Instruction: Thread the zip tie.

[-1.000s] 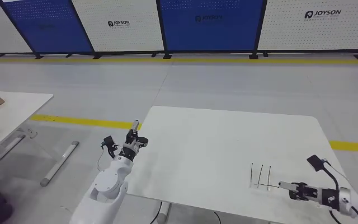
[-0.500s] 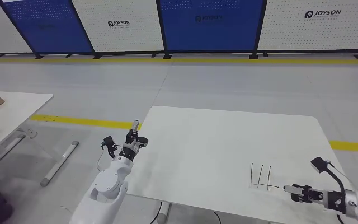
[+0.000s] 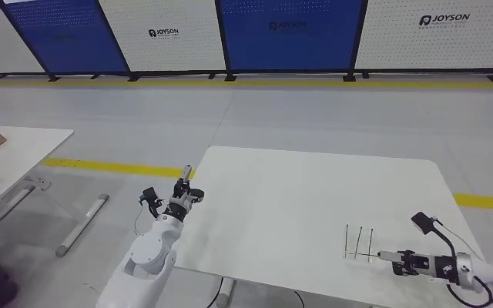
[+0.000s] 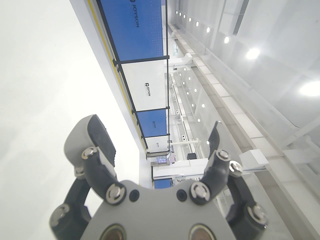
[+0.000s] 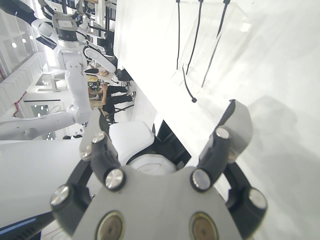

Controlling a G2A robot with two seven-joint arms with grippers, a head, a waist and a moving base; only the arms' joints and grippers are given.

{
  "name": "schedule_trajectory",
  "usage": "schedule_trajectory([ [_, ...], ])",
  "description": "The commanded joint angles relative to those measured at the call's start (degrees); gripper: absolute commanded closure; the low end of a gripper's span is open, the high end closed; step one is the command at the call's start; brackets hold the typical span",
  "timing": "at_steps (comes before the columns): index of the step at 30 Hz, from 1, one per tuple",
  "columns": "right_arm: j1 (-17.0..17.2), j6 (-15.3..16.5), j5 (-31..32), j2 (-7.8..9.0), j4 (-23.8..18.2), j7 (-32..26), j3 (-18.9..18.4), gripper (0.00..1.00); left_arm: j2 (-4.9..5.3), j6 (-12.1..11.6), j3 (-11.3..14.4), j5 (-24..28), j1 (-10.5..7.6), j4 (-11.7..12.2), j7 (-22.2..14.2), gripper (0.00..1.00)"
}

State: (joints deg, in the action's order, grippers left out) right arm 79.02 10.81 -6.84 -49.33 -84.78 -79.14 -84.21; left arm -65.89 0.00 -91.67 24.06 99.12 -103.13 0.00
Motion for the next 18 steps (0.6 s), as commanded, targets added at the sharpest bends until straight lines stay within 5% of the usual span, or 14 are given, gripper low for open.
schedule_trajectory([
  [1, 0.0, 0.0, 0.0, 0.00, 0.0, 0.0, 0.0, 0.00, 0.00, 0.0, 0.0, 0.0, 0.00, 0.0, 0.0, 0.00],
  [8, 0.2, -0.5, 0.0, -0.14, 0.3, 0.3, 0.9, 0.00, 0.00, 0.0, 0.0, 0.0, 0.00, 0.0, 0.0, 0.00],
  [18, -4.5, -2.8, -0.3, -0.91, 5.9, 2.9, 6.0, 0.00, 0.00, 0.0, 0.0, 0.0, 0.00, 0.0, 0.0, 0.00],
])
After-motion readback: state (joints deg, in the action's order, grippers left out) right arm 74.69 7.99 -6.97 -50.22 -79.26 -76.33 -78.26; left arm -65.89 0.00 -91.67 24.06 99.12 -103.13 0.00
